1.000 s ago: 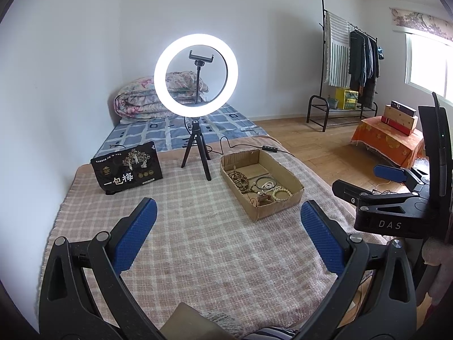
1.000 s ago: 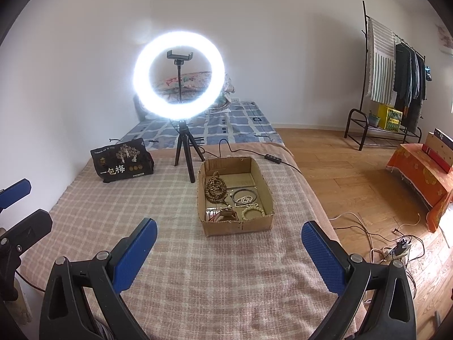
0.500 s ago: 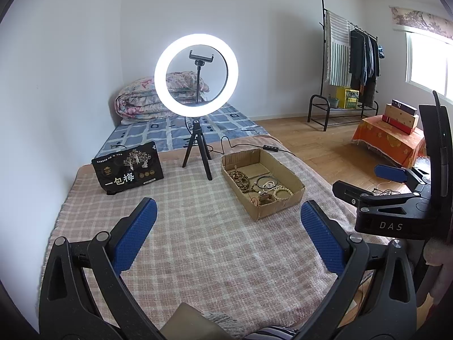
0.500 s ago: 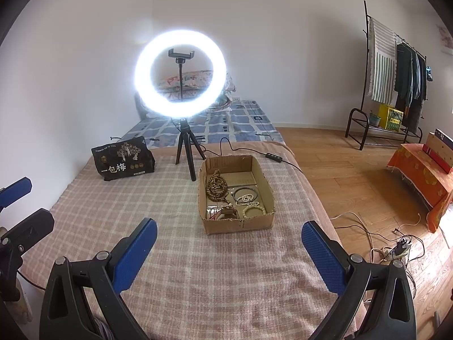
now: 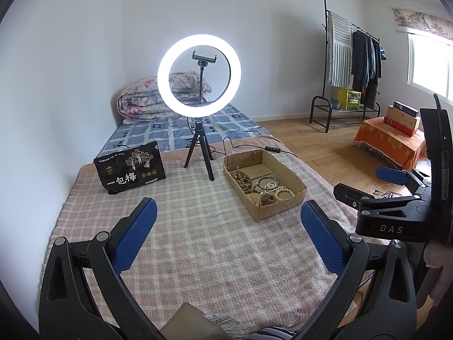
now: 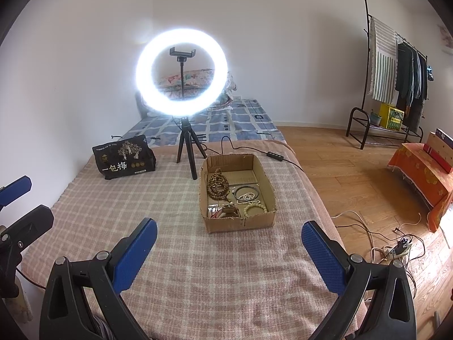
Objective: Organize jewelry
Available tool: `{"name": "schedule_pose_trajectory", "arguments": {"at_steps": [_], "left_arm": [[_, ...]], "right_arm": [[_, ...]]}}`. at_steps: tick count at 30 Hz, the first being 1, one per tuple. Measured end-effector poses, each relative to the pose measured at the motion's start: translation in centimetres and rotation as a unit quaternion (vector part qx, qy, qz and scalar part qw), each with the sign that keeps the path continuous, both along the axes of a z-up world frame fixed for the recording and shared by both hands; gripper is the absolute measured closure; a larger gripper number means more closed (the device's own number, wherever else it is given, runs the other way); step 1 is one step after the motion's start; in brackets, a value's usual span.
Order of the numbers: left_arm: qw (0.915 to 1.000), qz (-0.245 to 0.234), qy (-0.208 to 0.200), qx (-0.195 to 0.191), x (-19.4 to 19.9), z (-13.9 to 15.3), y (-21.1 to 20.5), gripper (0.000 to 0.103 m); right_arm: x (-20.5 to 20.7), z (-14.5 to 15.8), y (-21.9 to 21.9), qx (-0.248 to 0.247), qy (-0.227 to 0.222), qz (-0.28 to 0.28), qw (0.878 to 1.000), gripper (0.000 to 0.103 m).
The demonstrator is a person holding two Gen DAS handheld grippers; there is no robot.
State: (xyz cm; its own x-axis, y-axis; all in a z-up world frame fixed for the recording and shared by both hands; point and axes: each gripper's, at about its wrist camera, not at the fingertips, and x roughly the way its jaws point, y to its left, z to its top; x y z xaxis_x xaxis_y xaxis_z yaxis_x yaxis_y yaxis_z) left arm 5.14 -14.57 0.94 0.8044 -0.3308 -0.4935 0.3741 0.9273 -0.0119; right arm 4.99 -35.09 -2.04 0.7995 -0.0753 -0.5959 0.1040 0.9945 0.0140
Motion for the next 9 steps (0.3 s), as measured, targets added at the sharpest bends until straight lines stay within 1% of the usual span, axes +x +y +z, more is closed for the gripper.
{"name": "schedule_pose_trajectory", "arguments": {"at_steps": [4, 9], "left_arm": [[1.0, 0.001, 0.0, 0.0, 0.0, 0.0, -0.02, 0.0], [0.9999, 0.004, -0.01, 0.002, 0.03, 0.35, 0.17, 0.0]], "right_arm": [[-0.06, -0.03, -0.03, 0.0, 0.001, 0.001, 1.0, 0.0], [-0.13, -0.21, -0.21, 0.001, 0.002, 0.0, 1.0, 0.0]]}}
